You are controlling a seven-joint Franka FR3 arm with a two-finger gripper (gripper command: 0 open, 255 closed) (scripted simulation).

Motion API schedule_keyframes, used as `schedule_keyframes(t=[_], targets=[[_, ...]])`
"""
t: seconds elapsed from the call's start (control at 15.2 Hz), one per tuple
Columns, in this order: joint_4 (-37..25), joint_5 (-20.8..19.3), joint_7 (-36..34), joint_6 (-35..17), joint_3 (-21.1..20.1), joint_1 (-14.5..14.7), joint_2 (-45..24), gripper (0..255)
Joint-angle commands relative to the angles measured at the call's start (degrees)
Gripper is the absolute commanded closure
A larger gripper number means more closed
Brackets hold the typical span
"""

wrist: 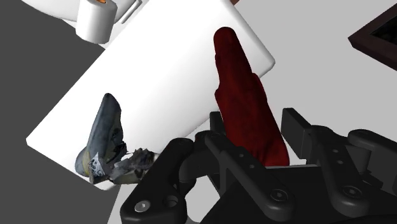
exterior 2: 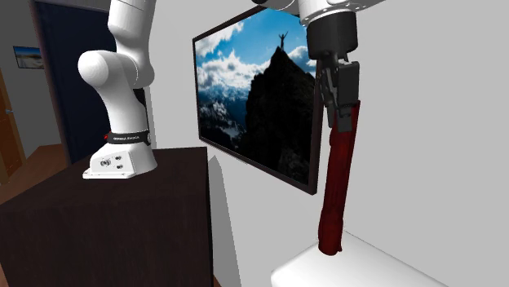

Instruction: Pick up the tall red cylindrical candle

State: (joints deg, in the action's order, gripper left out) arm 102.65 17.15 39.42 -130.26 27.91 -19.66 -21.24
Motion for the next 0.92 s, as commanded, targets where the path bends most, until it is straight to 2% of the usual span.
schedule_keyframes(t=[0.0, 0.86], targets=[[-0.9, -0.5, -0.4, 1.4, 0.2, 0.1, 0.6, 255], [-5.7, -3.0, -2.4, 8.6, 1.3, 0.6, 3.5, 255]])
